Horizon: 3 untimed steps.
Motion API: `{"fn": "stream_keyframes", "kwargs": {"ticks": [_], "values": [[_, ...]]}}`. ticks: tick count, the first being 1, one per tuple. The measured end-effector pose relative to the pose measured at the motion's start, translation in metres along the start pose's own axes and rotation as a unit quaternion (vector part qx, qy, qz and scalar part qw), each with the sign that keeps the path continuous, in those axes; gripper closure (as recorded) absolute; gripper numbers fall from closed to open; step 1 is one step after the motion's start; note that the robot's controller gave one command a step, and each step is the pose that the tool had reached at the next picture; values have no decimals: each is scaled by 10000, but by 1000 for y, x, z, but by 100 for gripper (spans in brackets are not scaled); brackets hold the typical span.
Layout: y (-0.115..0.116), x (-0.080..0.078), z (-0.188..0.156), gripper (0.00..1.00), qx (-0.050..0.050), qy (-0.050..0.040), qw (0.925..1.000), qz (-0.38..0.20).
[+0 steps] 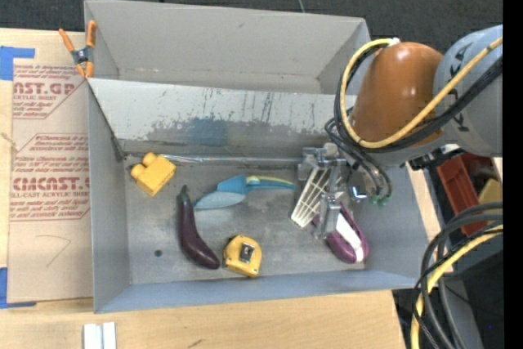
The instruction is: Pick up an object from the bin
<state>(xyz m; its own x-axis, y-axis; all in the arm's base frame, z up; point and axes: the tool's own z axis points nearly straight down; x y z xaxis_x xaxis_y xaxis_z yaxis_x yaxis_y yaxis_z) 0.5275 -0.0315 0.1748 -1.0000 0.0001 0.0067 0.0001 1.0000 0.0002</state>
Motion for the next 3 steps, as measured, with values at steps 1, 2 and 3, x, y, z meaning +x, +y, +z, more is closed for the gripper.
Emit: {"fn": "stream_keyframes", "kwargs": {"ticks": [1, 2, 3], "values": [[0, -2, -4, 0, 3, -39, 10000, -3], [-5, -11, 24, 0, 3, -88, 10000, 46], [-16, -27, 84, 0, 5, -49, 9989, -457]]}}
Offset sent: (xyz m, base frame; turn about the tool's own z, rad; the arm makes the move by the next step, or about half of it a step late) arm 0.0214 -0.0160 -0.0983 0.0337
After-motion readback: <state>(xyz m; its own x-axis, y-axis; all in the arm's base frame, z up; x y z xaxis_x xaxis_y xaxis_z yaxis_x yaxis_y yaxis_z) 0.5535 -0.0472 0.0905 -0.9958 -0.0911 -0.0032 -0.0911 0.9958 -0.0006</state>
